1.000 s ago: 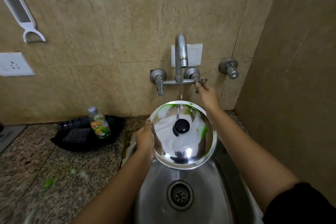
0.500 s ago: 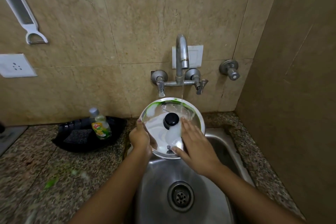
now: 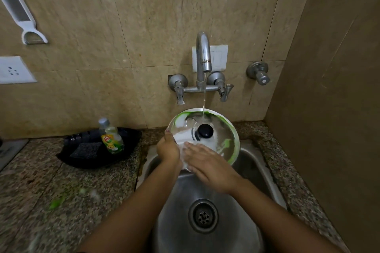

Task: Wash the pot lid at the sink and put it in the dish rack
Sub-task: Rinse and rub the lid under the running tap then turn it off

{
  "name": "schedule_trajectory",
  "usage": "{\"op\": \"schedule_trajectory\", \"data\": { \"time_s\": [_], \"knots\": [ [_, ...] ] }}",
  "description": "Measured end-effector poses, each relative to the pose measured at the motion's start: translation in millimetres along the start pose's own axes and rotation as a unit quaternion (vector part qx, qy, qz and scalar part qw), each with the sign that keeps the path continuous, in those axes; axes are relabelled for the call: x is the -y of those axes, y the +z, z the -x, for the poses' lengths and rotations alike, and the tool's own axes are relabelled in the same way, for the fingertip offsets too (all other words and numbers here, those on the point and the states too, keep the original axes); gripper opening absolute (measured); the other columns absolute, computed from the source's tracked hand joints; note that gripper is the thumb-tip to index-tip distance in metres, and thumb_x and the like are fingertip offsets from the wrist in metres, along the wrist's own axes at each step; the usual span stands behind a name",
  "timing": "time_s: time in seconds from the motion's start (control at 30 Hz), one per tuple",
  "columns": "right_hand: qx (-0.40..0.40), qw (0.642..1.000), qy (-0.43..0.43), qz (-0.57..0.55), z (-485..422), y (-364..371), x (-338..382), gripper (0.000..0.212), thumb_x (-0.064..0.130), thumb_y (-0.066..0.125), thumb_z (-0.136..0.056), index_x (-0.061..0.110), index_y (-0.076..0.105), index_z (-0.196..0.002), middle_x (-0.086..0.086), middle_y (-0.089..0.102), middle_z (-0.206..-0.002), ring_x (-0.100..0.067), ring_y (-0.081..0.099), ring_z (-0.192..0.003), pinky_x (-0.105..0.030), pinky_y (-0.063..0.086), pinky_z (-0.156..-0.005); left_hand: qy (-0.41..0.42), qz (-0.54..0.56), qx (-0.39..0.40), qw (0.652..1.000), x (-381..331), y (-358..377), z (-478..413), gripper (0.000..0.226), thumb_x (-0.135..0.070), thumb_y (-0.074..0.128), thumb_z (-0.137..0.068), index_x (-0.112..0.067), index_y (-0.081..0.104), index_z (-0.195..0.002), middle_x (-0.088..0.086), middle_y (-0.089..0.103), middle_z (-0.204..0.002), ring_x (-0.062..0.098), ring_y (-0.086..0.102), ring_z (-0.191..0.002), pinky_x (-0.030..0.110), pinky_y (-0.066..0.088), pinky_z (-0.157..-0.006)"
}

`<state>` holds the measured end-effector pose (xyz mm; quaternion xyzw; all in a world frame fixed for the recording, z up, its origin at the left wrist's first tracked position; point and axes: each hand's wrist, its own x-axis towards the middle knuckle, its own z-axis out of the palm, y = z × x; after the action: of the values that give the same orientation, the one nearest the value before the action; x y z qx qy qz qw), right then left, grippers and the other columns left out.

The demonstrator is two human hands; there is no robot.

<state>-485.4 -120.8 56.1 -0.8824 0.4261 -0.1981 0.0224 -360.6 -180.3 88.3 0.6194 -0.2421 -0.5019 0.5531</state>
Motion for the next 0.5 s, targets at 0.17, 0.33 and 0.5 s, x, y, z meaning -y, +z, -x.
{"op": "schedule_trajectory", "data": {
  "time_s": [0.17,0.33,0.5],
  "knots": [
    [-0.028,0.994,0.11,0.003,37.9,-19.8,-47.8,0.05,0.039,0.032,-0.101,0.036,0.021,-0.15,0.016,0.018,-0.158,-0.001,0.009,-0.146,-0.027,0.011,-0.119,0.019,-0.038,0.016,0.999,-7.1,-4.5,-17.6,0.041,-0.033,0.043,-0.099,-0.008,0.051,-0.068,0.004,0.041,-0.055,0.012,0.04,-0.041,0.017,0.033,-0.035],
    [-0.088,0.956,0.237,-0.146,7.9,-21.4,-69.9,0.044,0.029,0.038,-0.102,0.02,0.039,-0.145,0.011,0.03,-0.15,-0.014,0.023,-0.145,-0.025,0.016,-0.117,0.047,-0.082,0.092,0.991,3.9,-0.4,-10.2,0.04,-0.032,0.043,-0.099,-0.012,0.052,-0.066,0.001,0.044,-0.053,0.013,0.039,-0.047,0.015,0.034,-0.035],
    [0.009,0.976,0.177,-0.125,-45.2,-31.3,-64.0,0.047,0.047,0.028,-0.1,0.033,0.042,-0.142,0.008,0.035,-0.153,-0.006,0.029,-0.141,-0.034,0.017,-0.12,0.105,-0.119,0.161,0.974,6.9,11.5,-18.8,0.042,-0.033,0.046,-0.098,-0.015,0.057,-0.063,-0.008,0.052,-0.045,0.004,0.045,-0.039,0.021,0.033,-0.045]
  ]
}}
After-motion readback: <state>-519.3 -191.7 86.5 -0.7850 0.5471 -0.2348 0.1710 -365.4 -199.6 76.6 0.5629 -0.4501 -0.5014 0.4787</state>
